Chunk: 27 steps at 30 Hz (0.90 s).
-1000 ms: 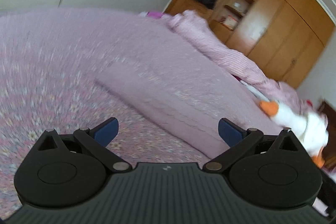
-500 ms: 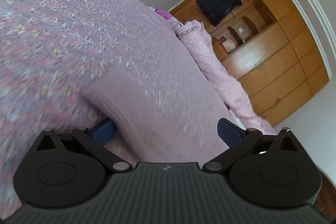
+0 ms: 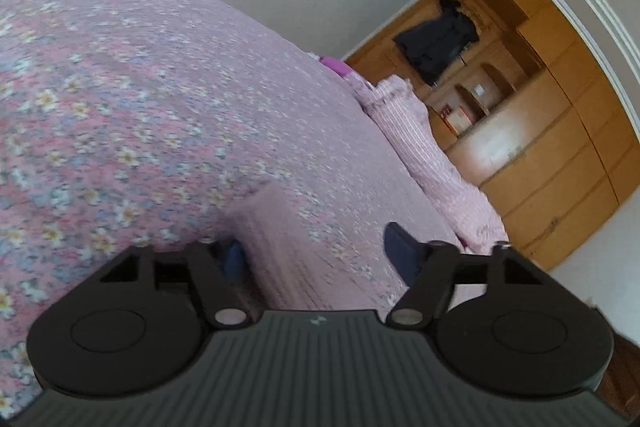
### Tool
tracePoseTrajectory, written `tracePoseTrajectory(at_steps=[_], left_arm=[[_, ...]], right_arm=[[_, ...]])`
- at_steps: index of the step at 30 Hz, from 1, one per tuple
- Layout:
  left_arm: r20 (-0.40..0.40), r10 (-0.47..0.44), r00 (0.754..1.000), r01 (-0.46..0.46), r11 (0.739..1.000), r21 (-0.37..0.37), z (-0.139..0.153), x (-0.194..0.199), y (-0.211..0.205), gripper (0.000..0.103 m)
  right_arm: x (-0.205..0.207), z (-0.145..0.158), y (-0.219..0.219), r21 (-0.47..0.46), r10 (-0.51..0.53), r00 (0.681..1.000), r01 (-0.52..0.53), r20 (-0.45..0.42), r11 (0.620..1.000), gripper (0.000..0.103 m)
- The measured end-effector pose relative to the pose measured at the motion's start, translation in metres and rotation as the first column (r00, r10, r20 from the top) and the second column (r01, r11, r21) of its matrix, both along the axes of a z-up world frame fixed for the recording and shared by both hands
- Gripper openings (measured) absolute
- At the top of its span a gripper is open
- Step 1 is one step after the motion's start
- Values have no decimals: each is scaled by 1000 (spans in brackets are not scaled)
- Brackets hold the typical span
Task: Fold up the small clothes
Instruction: 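Close the left tool on the sleeve cuff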
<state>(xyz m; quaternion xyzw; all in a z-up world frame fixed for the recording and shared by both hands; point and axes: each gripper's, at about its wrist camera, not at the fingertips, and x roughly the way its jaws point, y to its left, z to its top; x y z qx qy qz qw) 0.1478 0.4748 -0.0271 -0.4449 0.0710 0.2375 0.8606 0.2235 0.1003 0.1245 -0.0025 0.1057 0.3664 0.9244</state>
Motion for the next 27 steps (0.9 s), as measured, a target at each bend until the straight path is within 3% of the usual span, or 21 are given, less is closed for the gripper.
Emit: tracePoseTrajectory(at_steps=[6, 9, 11, 20, 27], left_arm=[[12, 61, 998, -61, 998, -7, -2, -11, -2, 57], [6, 94, 996, -94, 995, -31, -5, -14, 0, 35], [-7, 110, 994, -110, 992, -57, -8, -15, 3, 13], [-30, 139, 990, -140, 989, -42, -1, -18, -1, 11], [39, 173, 984, -175, 984, 43, 26, -27, 7, 11]], right_arm=[[-7, -10, 11, -46, 31, 1000, -31, 5, 998, 103], [-7, -9, 15, -46, 35, 999, -35, 1, 998, 103], [-7, -9, 18, -48, 37, 999, -37, -2, 998, 103], [-8, -10, 28, -89, -50, 998, 52, 26, 995, 103], [2, -11, 28, -87, -97, 995, 94, -31, 992, 103]])
